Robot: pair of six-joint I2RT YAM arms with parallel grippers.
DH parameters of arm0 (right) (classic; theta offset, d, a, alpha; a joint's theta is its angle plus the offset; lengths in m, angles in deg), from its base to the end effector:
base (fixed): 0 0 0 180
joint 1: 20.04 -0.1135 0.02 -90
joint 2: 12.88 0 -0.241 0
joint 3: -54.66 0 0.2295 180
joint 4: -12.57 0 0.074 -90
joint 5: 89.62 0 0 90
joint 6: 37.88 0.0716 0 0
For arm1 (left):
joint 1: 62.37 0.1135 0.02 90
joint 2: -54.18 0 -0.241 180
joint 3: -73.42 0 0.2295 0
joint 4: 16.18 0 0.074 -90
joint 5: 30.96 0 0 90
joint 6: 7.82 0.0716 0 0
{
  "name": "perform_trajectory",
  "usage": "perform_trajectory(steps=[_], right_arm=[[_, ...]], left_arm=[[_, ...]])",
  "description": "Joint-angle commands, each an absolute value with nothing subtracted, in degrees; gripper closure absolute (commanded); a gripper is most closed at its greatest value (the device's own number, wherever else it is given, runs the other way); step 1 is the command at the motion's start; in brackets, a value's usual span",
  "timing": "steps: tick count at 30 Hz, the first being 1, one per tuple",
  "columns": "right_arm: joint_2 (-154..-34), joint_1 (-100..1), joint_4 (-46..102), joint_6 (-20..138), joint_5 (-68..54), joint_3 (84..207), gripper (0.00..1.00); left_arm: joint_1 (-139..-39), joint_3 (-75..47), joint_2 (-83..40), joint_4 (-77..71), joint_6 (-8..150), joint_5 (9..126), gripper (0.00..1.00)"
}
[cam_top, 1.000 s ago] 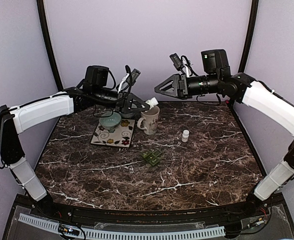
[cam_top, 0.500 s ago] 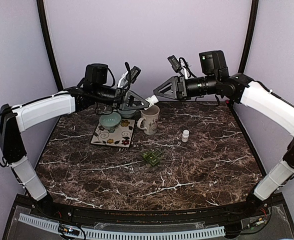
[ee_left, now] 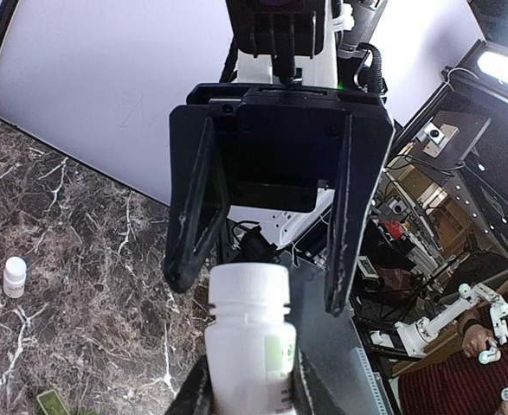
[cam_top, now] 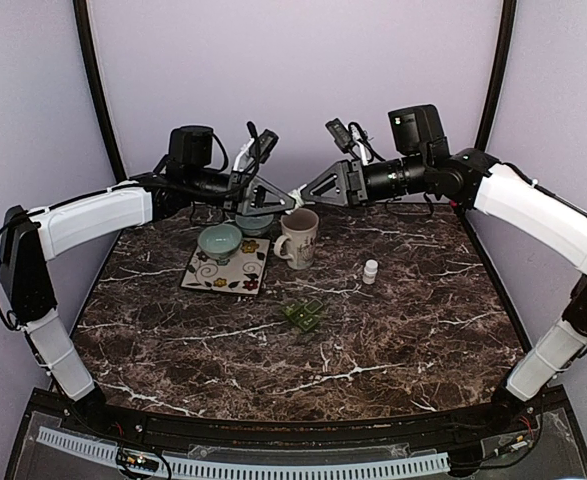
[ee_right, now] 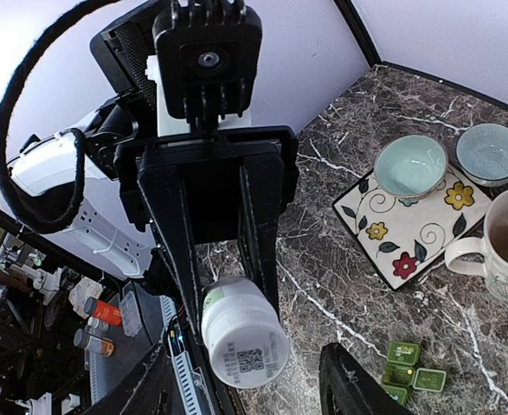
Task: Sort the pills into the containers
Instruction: Screw the lid of the pill bottle onto the pill bottle.
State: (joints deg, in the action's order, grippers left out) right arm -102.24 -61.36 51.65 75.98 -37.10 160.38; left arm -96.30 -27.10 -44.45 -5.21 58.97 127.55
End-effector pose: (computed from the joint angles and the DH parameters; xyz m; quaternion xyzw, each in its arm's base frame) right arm 0.2402 0.2692 0.3686 -0.2956 0.7523 0.5079 0.2979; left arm 0.2818 -0.2699 0.3435 0.4224 0.5920 -0.6326 0.2662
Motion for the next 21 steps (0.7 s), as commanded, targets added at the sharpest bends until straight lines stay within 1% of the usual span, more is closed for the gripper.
perform_trajectory(steps=[1, 8, 18, 21], right_arm=[[-102.7, -62.0, 50.0, 75.7, -38.0, 161.9, 0.43], [-103.5, -62.3, 49.7, 76.5, -38.8, 162.9, 0.46], [-103.8, -62.7, 49.8, 76.9, -39.8, 164.7, 0.58], [-105.4, -62.7, 50.3, 76.9, -40.1, 165.3, 0.66]], left_arm=[[-96.2, -28.5, -44.1, -8.1, 57.5, 130.1, 1.0], [-96.3, -28.1, -44.0, -8.1, 57.3, 130.6, 1.0], [-96.3, -27.8, -44.1, -8.3, 57.4, 130.8, 1.0], [-96.3, -27.8, -44.3, -8.5, 57.3, 130.9, 1.0]])
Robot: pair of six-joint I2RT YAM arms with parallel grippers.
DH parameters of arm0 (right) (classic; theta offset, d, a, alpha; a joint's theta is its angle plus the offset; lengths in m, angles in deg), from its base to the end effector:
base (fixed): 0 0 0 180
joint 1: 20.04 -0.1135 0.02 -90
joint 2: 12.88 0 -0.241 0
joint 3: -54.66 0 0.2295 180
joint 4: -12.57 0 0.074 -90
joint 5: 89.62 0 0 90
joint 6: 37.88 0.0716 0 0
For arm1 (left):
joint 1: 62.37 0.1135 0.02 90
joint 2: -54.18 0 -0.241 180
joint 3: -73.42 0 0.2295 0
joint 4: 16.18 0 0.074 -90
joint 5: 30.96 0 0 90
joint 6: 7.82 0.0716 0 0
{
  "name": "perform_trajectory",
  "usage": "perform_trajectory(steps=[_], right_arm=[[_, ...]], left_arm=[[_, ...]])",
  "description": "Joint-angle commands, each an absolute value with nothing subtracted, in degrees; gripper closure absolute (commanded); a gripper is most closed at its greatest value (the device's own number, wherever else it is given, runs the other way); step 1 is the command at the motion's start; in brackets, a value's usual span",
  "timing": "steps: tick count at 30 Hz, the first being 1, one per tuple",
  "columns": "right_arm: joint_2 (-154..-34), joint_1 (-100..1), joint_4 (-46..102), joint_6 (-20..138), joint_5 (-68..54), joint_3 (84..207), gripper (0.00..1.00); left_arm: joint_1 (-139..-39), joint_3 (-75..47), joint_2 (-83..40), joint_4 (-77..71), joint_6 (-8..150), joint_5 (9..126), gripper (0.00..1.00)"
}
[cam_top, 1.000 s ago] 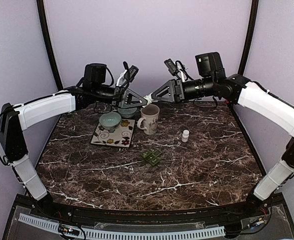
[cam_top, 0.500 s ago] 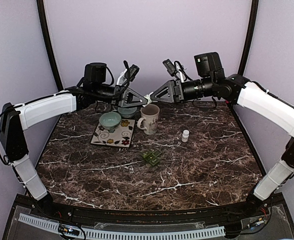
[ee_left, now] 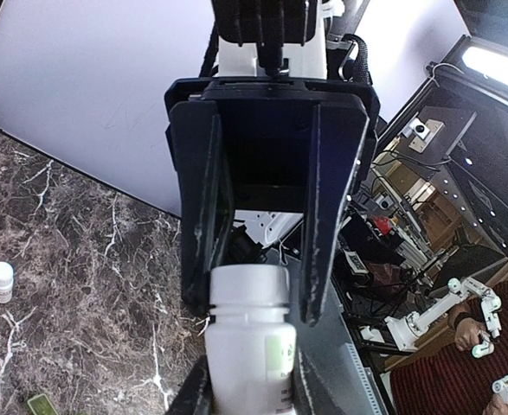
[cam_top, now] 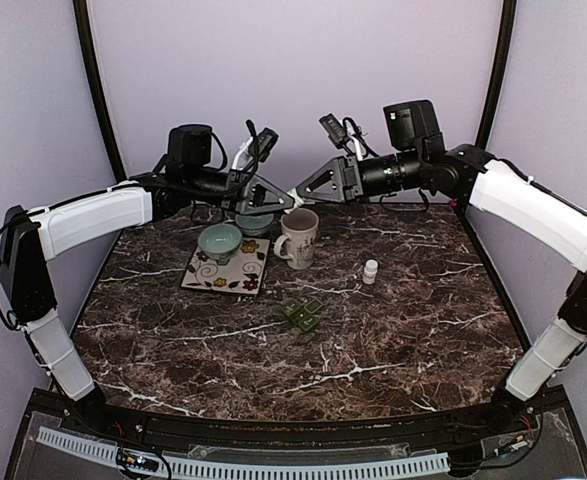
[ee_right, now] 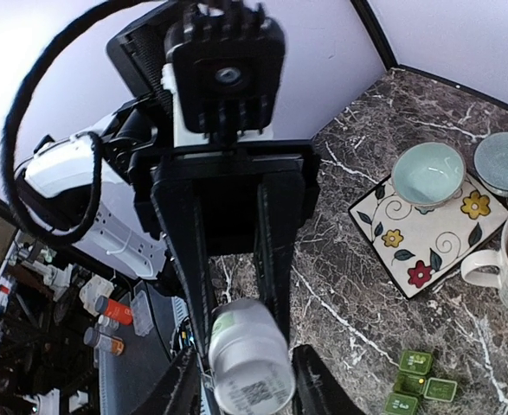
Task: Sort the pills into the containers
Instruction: Screw the lid of the pill bottle onto the pill bottle.
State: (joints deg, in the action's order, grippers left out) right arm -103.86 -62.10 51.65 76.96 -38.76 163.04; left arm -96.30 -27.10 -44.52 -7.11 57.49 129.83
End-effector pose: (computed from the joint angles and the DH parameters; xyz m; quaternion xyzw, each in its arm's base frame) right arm 0.2396 0.2771 0.3752 -0.3027 0.7427 0.5229 0.2887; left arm 0.2797 -0.2697 0.3467 0.4309 0.5789 -0.6428 0.2571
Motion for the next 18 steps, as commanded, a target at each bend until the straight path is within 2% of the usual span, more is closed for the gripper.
perform_trajectory(steps=[1, 4, 8, 10, 18], right_arm=[[-105.6, -62.7, 50.5, 76.8, -40.1, 165.4, 0.69], [-106.1, -62.7, 50.8, 76.8, -40.3, 165.8, 0.76], [-106.9, -62.7, 51.7, 76.5, -40.0, 166.7, 0.95], [-106.9, -62.7, 51.6, 76.7, -39.8, 166.8, 1.0], [-108.2, -62.0, 50.5, 80.7, -41.2, 167.6, 1.0]], left_arm=[[-96.3, -27.8, -44.3, -8.6, 57.3, 131.0, 1.0], [-96.3, -27.9, -44.4, -8.7, 57.3, 131.1, 1.0], [-96.3, -28.3, -44.4, -8.2, 58.0, 130.5, 1.0], [-96.3, -28.8, -44.3, -6.5, 59.7, 129.5, 1.0], [-96.4, -28.7, -41.6, -0.5, 68.7, 120.4, 1.0]])
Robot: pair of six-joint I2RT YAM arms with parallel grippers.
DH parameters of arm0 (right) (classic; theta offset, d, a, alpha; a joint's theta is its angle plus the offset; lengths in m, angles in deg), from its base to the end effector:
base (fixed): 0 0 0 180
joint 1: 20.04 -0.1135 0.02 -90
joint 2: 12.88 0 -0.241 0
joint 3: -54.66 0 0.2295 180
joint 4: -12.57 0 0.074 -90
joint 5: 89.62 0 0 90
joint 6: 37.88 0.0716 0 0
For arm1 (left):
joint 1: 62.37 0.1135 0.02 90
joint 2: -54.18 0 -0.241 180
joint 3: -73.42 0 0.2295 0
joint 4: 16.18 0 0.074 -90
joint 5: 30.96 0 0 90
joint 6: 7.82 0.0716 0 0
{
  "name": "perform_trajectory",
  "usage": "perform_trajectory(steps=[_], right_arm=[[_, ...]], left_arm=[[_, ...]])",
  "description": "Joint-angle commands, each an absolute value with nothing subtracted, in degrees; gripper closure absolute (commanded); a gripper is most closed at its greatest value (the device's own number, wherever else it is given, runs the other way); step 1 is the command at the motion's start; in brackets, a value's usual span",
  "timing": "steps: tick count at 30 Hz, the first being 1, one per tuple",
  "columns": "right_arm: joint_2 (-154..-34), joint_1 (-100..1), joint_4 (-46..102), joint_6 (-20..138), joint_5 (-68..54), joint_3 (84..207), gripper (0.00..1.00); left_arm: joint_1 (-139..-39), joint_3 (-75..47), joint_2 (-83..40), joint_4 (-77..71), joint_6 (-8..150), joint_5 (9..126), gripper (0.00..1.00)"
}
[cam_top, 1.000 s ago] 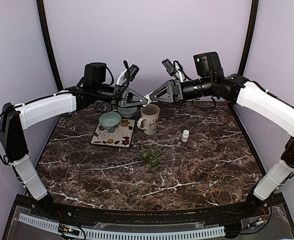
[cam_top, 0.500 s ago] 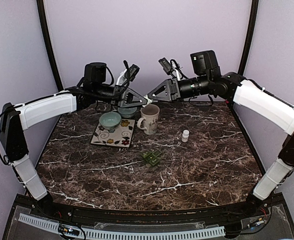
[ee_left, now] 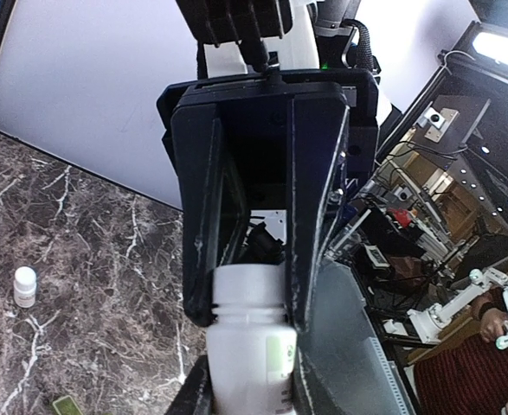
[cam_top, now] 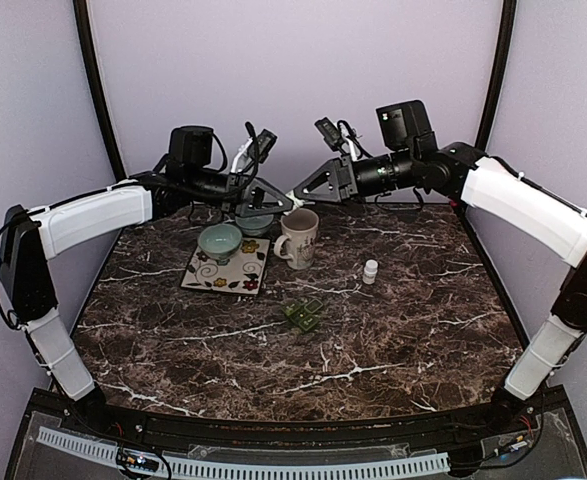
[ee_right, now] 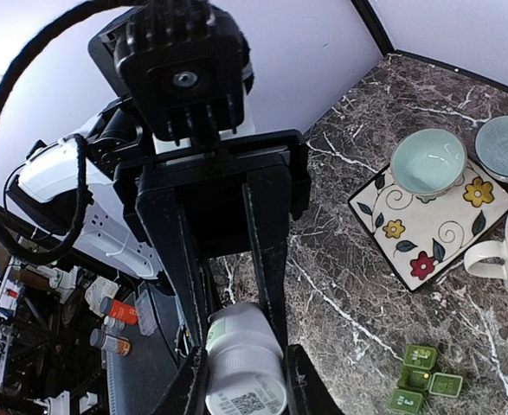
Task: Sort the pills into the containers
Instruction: Screw the lid of the pill bottle onto the pill bottle.
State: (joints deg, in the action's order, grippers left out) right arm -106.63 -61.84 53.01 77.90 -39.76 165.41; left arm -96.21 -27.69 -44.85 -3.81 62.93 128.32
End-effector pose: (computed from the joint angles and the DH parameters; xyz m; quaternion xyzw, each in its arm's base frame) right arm 0.2476 0.2833 0.3699 -0.2959 0.7513 0.5251 0.2688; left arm 0.2824 -0.2700 0.3421 0.4415 0.5802 -0.6260 0.2767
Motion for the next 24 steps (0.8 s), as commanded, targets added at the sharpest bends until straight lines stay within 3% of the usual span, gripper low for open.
perform_trajectory(steps=[1, 7, 14, 24], right_arm=[[-108.5, -61.9, 50.4, 81.5, -41.3, 167.9, 1.0], [-111.0, -61.3, 52.0, 85.9, -40.6, 170.2, 1.0], [-113.5, -61.3, 55.8, 87.7, -38.1, 173.3, 1.0], [-115.7, -61.3, 58.9, 89.4, -36.4, 174.4, 1.0]], left_arm=[[-96.5, -28.1, -40.7, -0.5, 69.8, 118.3, 1.0], [-98.7, -24.0, -35.2, -2.2, 77.1, 103.9, 1.0], [-108.0, -20.4, -30.8, -3.2, 91.6, 76.2, 1.0], [-122.0, -12.0, -30.9, -25.0, 117.2, 38.7, 1.0]])
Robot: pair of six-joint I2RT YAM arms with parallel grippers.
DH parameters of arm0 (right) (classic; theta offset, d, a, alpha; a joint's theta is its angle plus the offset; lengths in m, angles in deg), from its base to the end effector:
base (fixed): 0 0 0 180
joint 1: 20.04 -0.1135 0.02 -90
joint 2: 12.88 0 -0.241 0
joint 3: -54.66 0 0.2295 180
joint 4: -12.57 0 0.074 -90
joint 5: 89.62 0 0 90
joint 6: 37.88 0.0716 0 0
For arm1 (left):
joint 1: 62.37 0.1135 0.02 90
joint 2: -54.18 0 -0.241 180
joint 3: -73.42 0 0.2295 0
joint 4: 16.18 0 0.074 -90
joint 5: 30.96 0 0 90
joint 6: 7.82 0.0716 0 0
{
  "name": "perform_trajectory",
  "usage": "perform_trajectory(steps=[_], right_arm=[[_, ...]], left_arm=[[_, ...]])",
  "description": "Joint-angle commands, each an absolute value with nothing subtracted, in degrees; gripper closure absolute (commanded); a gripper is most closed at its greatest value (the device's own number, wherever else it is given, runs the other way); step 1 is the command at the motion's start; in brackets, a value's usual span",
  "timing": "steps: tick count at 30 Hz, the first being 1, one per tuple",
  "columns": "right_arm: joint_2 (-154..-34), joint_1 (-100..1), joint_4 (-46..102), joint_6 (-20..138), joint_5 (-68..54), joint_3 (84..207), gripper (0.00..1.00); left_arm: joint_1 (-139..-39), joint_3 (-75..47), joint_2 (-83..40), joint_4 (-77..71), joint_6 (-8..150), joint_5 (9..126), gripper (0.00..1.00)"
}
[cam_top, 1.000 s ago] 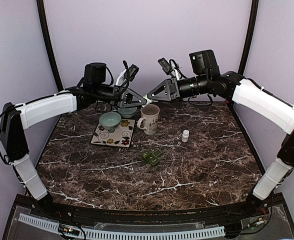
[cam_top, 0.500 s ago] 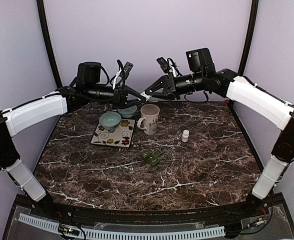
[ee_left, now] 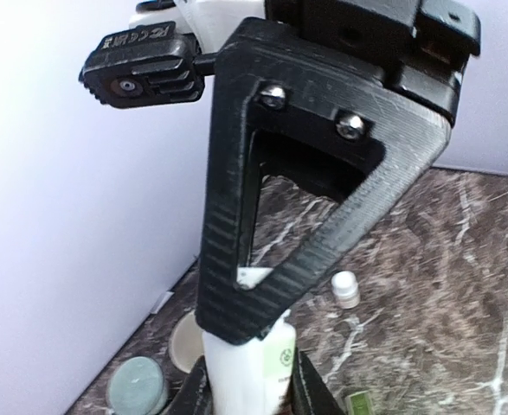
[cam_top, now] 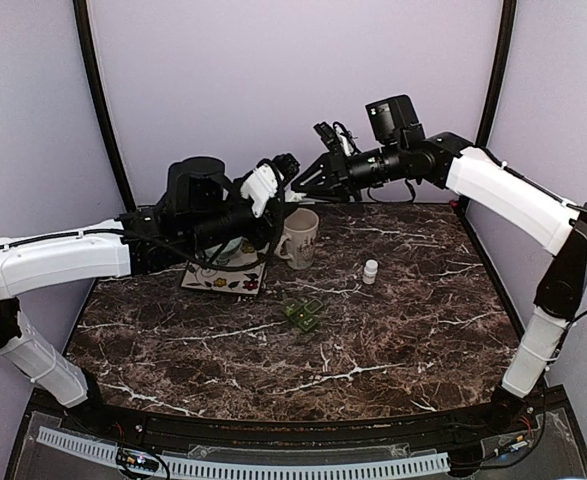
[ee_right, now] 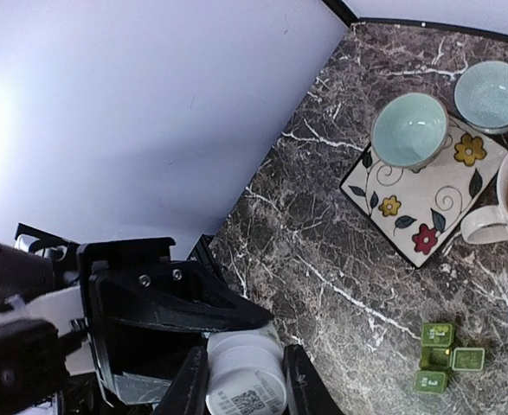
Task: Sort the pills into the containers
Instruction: Screw the lid of the pill bottle onto the pill bottle.
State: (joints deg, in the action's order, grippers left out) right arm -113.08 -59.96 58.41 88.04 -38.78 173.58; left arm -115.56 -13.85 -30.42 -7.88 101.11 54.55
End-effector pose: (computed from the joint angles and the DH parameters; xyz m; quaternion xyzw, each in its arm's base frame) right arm 0.2742 0.2884 0.3653 -0.2027 0.7973 0.5276 0.2120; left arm 0.2269 -0.2939 0.3499 0.4146 0.6140 -0.1699 0.6498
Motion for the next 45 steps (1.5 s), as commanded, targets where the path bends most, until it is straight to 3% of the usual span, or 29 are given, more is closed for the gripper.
perform_trajectory(steps=[1, 5, 10, 18, 20, 24, 29, 37, 45], right_arm=[[-115.8, -61.3, 59.0, 89.6, -36.1, 174.4, 1.0], [-116.1, -61.3, 59.2, 90.0, -35.4, 174.3, 1.0], [-116.4, -61.3, 59.4, 90.2, -34.8, 173.9, 1.0], [-115.7, -61.1, 57.8, 90.2, -35.1, 173.3, 0.98], [-115.3, -60.9, 56.8, 90.0, -35.8, 173.0, 0.78], [-113.9, -60.5, 55.3, 89.0, -35.8, 172.7, 0.47], [-110.9, -59.6, 51.8, 88.7, -35.8, 170.9, 0.4], [-106.7, -58.0, 46.3, 89.4, -37.2, 167.8, 0.36], [-105.4, -57.6, 46.0, 86.9, -38.3, 166.7, 0.35]], left_arm=[[-123.0, -11.4, -31.7, -28.5, 120.5, 35.2, 1.0], [-126.4, -9.9, -35.9, -43.9, 134.8, 23.9, 1.0], [-128.5, -10.3, -42.1, -61.4, 149.1, 17.7, 1.0], [-128.5, -9.1, -37.4, -49.4, 138.1, 23.0, 1.0], [-128.1, -8.7, -35.6, -46.2, 135.1, 23.9, 1.0], [-126.9, -7.8, -32.9, -40.2, 129.0, 25.0, 1.0], [-124.3, -6.9, -29.2, -31.2, 120.2, 27.9, 1.0], [-115.9, -8.1, -23.6, -12.5, 102.5, 46.8, 1.0], [-107.5, -16.5, -26.5, 2.8, 92.6, 75.3, 1.0]])
